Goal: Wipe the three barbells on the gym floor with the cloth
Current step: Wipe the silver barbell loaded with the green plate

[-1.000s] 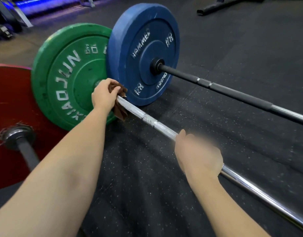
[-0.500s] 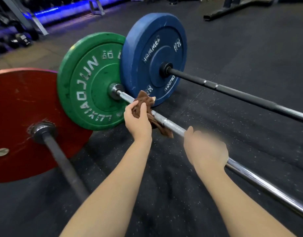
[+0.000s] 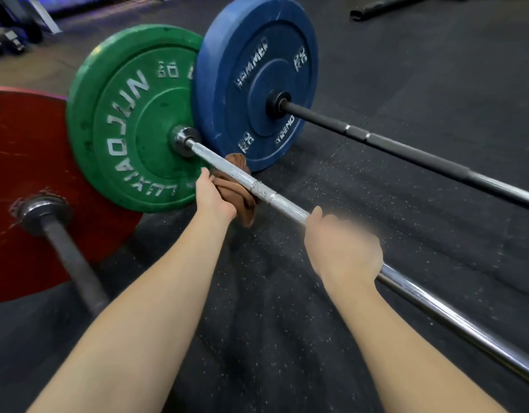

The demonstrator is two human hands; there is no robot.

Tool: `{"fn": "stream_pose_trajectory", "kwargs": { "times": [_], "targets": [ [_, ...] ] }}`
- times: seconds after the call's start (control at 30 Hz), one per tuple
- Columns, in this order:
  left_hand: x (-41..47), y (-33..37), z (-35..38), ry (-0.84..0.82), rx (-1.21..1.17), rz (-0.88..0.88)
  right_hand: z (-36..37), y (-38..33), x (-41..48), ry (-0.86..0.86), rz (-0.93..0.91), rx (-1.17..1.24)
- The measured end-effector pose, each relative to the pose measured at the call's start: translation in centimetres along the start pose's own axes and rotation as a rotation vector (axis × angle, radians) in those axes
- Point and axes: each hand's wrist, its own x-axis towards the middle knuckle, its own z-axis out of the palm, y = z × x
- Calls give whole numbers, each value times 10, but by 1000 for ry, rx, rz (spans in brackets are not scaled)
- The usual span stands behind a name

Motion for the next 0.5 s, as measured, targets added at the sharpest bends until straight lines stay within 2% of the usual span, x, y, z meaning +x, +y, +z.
{"fn": "stream_pose_trajectory", "kwargs": {
  "times": [0.2, 0.27, 0.4, 0.5],
  "targets": [
    [26, 22, 15, -80, 60, 27, 0, 0, 3, -50, 5, 9],
    [41, 27, 17, -52, 102, 31, 0, 0, 4, -56, 3, 9],
    [38, 20, 19, -88, 266, 37, -2, 0, 3, -58, -11, 20],
    [37, 13, 15, -118, 227, -9, -3, 0, 3, -63, -19, 37]
  ]
}}
